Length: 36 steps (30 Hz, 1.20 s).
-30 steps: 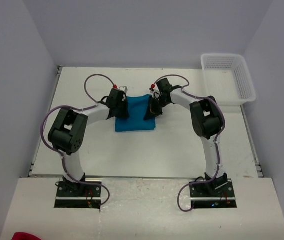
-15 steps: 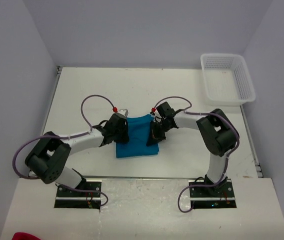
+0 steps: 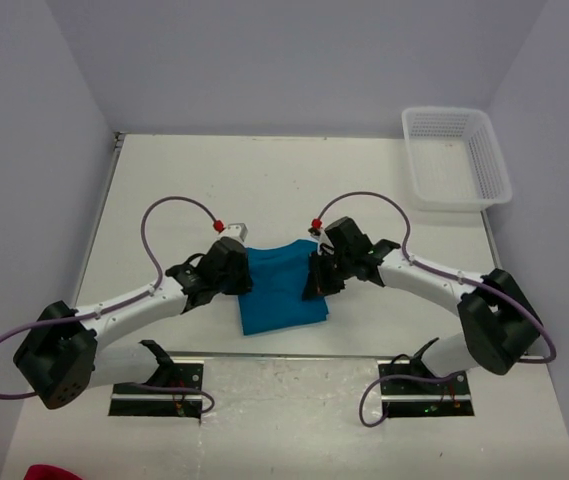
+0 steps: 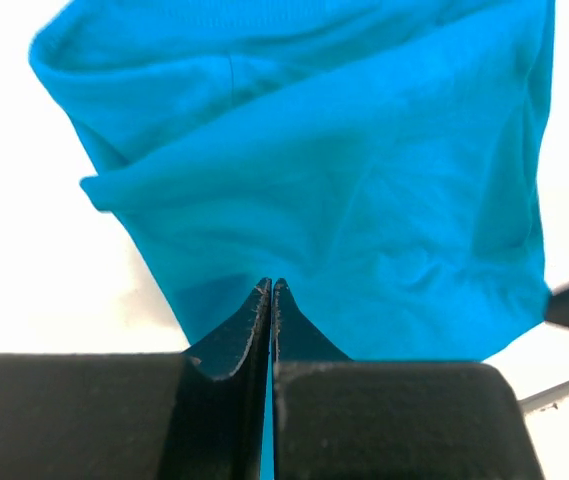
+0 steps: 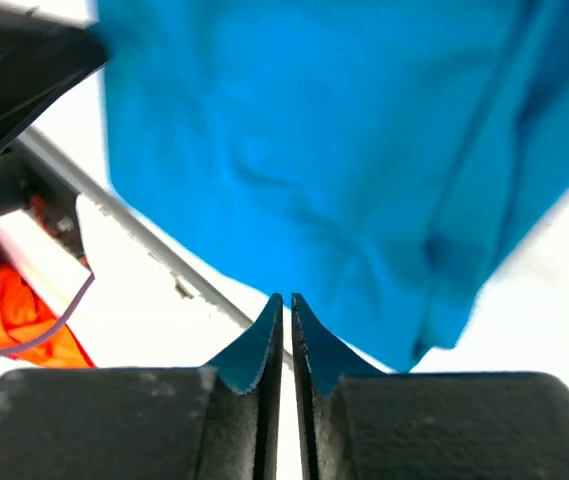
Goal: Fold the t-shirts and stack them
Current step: Fold the long partially folded tshirt into a neat square
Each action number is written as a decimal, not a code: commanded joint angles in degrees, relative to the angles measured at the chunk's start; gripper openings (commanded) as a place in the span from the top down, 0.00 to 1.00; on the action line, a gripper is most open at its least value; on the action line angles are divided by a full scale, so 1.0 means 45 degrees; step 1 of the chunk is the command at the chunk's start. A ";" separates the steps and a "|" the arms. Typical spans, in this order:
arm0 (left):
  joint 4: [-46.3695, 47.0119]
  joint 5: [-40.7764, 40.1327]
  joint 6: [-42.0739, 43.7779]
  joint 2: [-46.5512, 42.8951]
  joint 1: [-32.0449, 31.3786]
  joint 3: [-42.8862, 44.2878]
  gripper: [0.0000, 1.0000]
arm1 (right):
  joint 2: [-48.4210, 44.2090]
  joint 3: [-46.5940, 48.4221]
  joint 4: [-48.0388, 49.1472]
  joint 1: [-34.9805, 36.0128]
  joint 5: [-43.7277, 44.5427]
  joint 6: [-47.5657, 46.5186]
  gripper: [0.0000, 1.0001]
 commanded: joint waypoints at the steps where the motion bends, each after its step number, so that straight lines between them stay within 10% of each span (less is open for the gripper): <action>1: -0.0588 -0.1000 0.0417 -0.0277 -0.0066 0.0925 1.00 | -0.1020 0.0320 -0.0361 0.0214 0.0762 -0.0524 0.87; 3: -0.0979 -0.1565 0.0263 -0.0180 -0.0067 0.1354 1.00 | -0.0963 0.0886 -0.0849 0.0214 0.1772 -0.0779 0.56; 8: -0.2268 -0.2563 -0.0304 0.0230 -0.0066 0.2214 0.98 | 0.1295 0.3030 -0.1827 0.0019 0.3027 -0.1519 0.42; 36: -0.3577 -0.3580 -0.1515 -0.0121 -0.0028 0.1786 0.90 | 0.5190 0.6767 -0.2395 -0.1661 0.1956 -0.2322 0.65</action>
